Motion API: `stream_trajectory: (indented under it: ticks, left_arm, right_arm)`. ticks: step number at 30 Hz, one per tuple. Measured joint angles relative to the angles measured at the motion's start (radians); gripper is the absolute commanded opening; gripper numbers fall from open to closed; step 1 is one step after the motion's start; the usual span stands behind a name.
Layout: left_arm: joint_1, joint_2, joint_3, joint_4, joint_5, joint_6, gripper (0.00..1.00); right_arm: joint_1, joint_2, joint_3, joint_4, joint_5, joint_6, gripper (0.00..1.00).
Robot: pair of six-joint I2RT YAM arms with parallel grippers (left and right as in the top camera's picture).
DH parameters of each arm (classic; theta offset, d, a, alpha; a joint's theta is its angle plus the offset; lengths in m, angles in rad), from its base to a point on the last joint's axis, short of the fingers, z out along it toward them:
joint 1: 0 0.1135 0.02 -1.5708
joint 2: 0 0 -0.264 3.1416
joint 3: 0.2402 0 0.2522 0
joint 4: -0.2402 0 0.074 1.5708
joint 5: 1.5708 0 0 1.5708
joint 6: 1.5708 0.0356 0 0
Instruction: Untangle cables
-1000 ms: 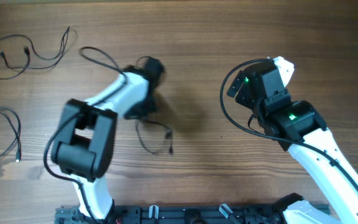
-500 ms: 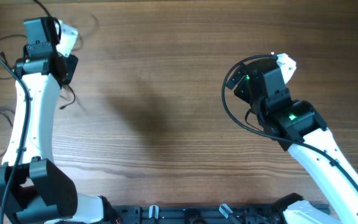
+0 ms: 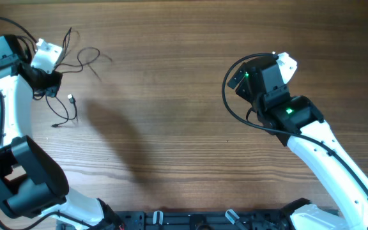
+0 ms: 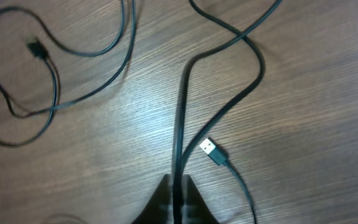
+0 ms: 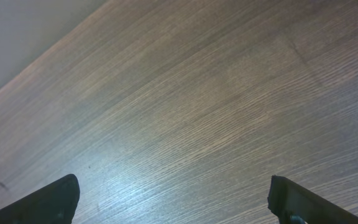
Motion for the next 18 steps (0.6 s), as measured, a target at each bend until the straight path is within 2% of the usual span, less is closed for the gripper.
stream_trajectory:
  ticks: [4,7,14,17,18]
  left_arm:
    - [-0.022,0.006,0.0,0.058,0.003,0.039,1.0]
    - [-0.073,-0.009,0.0,0.138,0.003,-0.02,1.0]
    - [-0.265,-0.3,-0.001,0.184,0.016,-0.098,1.0]
    - [-0.271,-0.437,-0.001,0.169,0.026,-0.214,0.84]
    - [-0.27,-0.483,-0.001,0.15,0.045,-0.238,1.0]
  right_arm:
    - [0.0,0.0,0.0,-0.001,0.0,0.002,1.0]
    - [0.0,0.0,0.0,-0.012,0.0,0.002,1.0]
    - [0.0,0.0,0.0,-0.032,0.0,0.002,1.0]
    - [0.0,0.0,0.0,-0.043,0.0,0.002,1.0]
    - [0.0,0.0,0.0,-0.05,0.0,0.002,1.0]
